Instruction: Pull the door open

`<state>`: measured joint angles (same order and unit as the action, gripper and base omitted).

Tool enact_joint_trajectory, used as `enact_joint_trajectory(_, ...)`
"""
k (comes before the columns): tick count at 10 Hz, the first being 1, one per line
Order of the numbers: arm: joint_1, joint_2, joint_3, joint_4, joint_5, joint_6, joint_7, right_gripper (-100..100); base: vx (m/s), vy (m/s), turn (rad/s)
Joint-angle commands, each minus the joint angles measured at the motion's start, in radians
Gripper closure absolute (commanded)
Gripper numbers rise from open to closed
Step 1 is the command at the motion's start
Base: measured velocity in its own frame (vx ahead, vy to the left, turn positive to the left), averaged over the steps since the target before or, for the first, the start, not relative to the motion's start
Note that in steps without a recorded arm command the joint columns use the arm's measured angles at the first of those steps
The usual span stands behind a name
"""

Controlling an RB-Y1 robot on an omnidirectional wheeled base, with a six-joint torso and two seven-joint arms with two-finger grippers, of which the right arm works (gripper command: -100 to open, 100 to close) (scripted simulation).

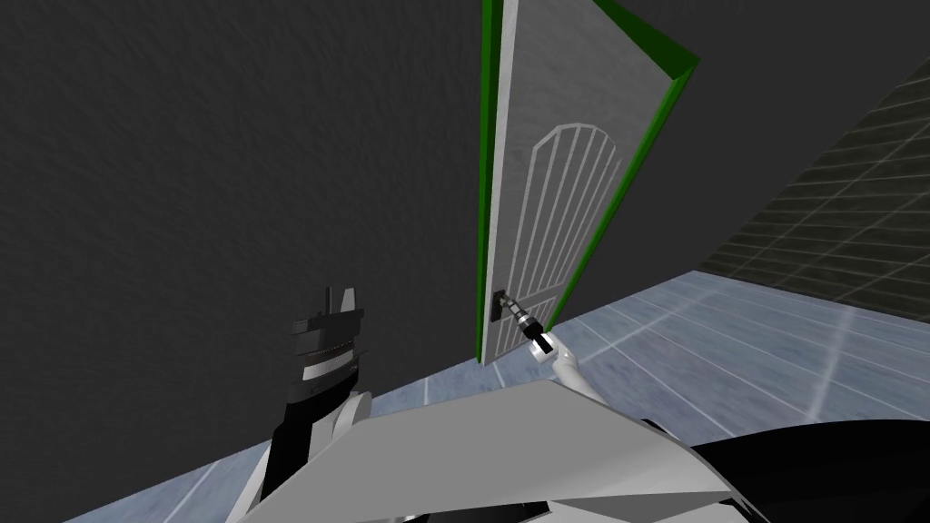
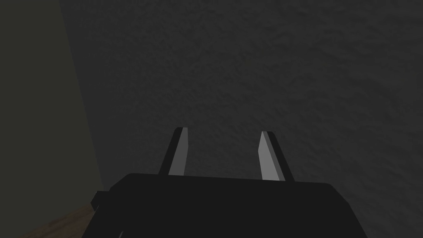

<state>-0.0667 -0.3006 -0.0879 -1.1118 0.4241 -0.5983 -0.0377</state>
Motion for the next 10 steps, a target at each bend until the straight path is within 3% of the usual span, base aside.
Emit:
enact_joint_trajectory(1,-0.005,0.003,0.013,-0.001,-0.035,-0.001,-0.05,100,-0.062,-0.045,0.096)
enact_joint_trajectory(4,-0.007,0.001,0.019,0.001,-0.067,0.006,-0.095,100,-0.044,-0.036,0.062)
enact_joint_trajectory(6,-0.012,-0.002,0.032,0.005,-0.131,0.02,-0.16,100,-0.067,-0.049,0.128)
enact_joint_trajectory(9,-0.015,-0.003,0.038,0.007,-0.163,0.026,-0.217,100,-0.05,-0.041,0.065)
enact_joint_trajectory(10,-0.017,-0.005,0.045,0.009,-0.196,0.033,-0.255,100,-0.055,-0.04,0.121)
